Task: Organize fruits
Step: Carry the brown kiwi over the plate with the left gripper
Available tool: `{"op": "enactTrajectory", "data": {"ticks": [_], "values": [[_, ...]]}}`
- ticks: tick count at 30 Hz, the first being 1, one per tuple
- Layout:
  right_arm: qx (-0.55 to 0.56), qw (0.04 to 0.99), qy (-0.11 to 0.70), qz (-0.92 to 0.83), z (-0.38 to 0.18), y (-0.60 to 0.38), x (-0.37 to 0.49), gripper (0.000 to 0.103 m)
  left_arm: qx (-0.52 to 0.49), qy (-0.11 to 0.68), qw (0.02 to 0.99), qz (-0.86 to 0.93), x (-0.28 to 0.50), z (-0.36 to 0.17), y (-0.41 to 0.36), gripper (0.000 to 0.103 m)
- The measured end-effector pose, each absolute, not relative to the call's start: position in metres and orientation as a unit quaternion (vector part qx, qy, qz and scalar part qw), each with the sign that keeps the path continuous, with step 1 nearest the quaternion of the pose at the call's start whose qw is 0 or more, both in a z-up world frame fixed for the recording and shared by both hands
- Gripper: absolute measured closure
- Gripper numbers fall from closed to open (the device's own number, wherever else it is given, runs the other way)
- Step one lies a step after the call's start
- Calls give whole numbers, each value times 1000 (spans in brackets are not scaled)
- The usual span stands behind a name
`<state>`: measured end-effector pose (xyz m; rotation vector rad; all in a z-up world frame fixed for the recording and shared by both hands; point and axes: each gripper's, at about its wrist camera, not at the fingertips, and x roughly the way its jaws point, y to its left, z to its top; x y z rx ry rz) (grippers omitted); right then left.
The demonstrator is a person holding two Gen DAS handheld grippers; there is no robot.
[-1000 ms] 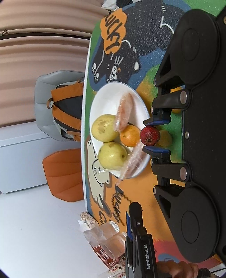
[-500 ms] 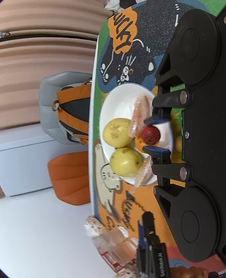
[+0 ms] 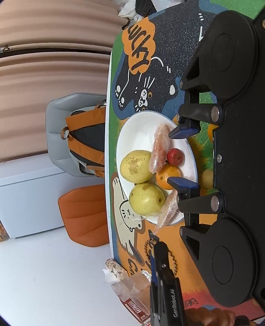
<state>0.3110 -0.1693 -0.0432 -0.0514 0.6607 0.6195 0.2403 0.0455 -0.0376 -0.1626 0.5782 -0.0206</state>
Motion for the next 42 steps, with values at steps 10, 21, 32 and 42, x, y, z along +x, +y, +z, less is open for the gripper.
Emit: {"op": "enactTrajectory", "data": {"ticks": [10, 21, 32, 42], "values": [[-20, 900, 323, 291, -47, -189, 309, 54, -58, 283, 957, -37, 270, -31, 24, 79], [1, 904, 331, 269, -56, -219, 318, 53, -42, 289, 954, -62, 303, -33, 0, 79], [14, 901, 341, 267, -65, -236, 326, 53, -34, 299, 952, -65, 330, -38, -13, 79], [20, 902, 347, 255, -71, -247, 329, 53, -32, 315, 947, -63, 348, -50, -19, 78]]}}
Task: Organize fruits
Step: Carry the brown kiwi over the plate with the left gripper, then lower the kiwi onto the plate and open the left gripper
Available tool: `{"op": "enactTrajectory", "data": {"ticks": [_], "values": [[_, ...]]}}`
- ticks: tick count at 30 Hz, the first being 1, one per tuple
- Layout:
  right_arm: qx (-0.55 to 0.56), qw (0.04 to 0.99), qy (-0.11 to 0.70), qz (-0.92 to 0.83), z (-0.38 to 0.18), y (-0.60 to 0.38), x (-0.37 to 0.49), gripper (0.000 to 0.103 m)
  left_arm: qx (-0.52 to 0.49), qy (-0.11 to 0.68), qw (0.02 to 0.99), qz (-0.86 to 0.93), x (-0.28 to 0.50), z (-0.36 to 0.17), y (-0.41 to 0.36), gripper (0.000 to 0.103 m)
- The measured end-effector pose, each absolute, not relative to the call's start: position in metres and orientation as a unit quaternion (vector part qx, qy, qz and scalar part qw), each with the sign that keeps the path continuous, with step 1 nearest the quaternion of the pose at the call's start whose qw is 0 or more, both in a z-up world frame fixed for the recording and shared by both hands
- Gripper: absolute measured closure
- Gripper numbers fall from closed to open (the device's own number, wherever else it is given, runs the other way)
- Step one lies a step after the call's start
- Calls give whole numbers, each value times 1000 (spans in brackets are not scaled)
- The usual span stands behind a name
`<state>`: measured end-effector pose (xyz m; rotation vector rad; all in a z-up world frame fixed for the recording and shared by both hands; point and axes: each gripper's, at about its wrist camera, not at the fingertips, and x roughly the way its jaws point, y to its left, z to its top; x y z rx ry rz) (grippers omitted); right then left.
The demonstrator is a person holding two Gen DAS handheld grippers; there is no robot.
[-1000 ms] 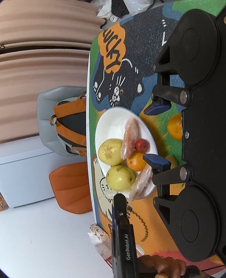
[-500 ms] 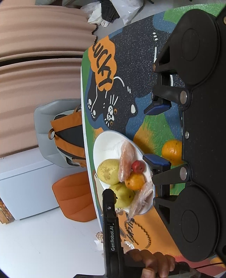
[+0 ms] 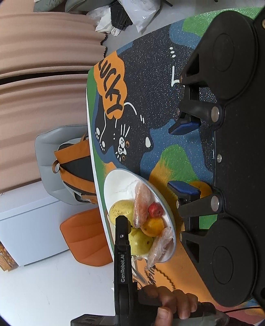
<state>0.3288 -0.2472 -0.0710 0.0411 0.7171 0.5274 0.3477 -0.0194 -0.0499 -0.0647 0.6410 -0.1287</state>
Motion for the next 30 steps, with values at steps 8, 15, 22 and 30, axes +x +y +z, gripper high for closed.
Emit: {"op": "enactTrajectory", "data": {"ticks": [8, 15, 22, 30], "values": [[19, 901, 349, 255, -74, -248, 325, 52, -33, 316, 947, -37, 339, -52, -10, 71], [18, 901, 348, 257, -73, -247, 317, 52, -40, 313, 948, -30, 324, -46, -2, 70], [20, 902, 348, 254, -75, -248, 309, 46, -53, 309, 949, -16, 302, -41, 10, 56], [18, 900, 349, 259, -77, -246, 297, 45, -63, 307, 950, -13, 277, -38, 12, 42]]}}
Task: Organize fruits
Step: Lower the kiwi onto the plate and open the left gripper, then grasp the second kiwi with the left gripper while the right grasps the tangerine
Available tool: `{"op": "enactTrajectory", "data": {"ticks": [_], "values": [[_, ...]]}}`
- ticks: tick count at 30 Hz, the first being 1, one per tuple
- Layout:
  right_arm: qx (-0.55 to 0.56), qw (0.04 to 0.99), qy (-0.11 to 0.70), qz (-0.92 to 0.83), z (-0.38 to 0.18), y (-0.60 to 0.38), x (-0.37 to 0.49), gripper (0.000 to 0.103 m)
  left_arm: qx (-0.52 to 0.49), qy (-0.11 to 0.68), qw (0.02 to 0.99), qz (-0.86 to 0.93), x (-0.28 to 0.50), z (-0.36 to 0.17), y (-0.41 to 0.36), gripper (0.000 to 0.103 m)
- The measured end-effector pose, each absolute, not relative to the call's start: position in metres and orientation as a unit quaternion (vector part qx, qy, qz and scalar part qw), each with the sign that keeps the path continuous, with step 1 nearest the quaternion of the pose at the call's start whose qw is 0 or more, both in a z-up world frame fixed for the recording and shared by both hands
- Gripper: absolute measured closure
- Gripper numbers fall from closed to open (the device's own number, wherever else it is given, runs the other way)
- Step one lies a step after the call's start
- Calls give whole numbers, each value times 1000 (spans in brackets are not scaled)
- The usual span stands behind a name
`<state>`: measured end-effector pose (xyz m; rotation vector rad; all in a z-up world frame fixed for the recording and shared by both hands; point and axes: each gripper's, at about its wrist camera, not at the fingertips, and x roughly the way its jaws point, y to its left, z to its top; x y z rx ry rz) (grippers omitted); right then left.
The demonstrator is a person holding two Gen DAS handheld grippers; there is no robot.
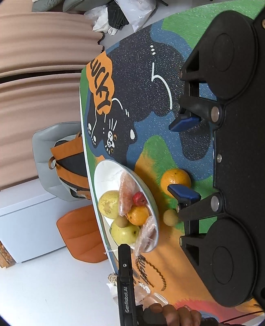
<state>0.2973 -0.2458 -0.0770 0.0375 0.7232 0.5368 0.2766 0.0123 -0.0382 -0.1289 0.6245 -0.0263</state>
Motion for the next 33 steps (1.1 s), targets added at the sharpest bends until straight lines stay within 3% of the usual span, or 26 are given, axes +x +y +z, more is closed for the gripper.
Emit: {"op": "enactTrajectory", "data": {"ticks": [4, 7, 11, 14, 33], "values": [[20, 900, 348, 260, -77, -247, 291, 38, -66, 300, 952, -8, 262, -38, 11, 20], [20, 900, 347, 265, -77, -247, 287, 31, -66, 303, 951, -4, 255, -41, 10, 17], [12, 902, 334, 274, -74, -244, 278, 8, -66, 308, 949, -2, 247, -45, 6, 17], [9, 904, 325, 279, -73, -243, 272, 0, -69, 310, 948, -3, 240, -49, 4, 17], [3, 905, 328, 272, -85, -249, 262, 0, -87, 316, 945, -13, 228, -78, -17, 18]]}}
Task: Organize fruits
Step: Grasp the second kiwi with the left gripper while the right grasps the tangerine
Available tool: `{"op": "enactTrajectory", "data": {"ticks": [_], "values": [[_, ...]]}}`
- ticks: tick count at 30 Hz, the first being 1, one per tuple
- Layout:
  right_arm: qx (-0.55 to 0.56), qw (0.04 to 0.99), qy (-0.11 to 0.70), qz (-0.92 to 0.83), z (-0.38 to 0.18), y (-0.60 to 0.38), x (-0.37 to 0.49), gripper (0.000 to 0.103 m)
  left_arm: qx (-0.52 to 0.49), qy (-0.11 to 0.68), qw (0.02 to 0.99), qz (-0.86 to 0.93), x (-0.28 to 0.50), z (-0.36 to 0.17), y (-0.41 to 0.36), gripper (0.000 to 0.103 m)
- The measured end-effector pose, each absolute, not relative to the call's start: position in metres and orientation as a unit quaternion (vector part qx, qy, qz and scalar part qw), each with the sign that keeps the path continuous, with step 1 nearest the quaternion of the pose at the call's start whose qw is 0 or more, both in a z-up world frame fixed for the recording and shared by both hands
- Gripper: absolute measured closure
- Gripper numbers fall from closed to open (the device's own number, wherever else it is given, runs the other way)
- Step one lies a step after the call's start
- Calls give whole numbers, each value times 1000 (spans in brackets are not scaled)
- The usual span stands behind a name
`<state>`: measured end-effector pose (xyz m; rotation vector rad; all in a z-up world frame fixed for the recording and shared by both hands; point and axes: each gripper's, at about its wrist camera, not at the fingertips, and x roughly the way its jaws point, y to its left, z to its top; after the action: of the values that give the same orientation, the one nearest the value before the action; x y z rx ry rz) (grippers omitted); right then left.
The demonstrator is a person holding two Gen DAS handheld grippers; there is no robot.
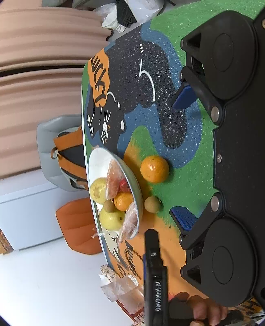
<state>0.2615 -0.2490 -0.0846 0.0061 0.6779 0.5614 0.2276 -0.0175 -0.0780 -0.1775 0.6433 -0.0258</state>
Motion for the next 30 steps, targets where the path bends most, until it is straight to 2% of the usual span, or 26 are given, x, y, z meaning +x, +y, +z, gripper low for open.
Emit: {"op": "enactTrajectory", "data": {"ticks": [5, 13, 18, 26, 30], "values": [[17, 903, 340, 264, -89, -256, 268, 0, -89, 319, 943, -22, 235, -84, -25, 23], [11, 904, 335, 266, -89, -259, 268, 0, -91, 326, 940, -32, 247, -92, -37, 42], [8, 904, 333, 266, -90, -258, 271, 1, -90, 330, 939, -34, 254, -98, -42, 46], [1, 899, 345, 270, -93, -249, 283, 18, -93, 337, 936, -34, 264, -105, -45, 59], [-2, 896, 349, 275, -95, -245, 287, 22, -90, 334, 938, -32, 267, -107, -47, 63]]}}
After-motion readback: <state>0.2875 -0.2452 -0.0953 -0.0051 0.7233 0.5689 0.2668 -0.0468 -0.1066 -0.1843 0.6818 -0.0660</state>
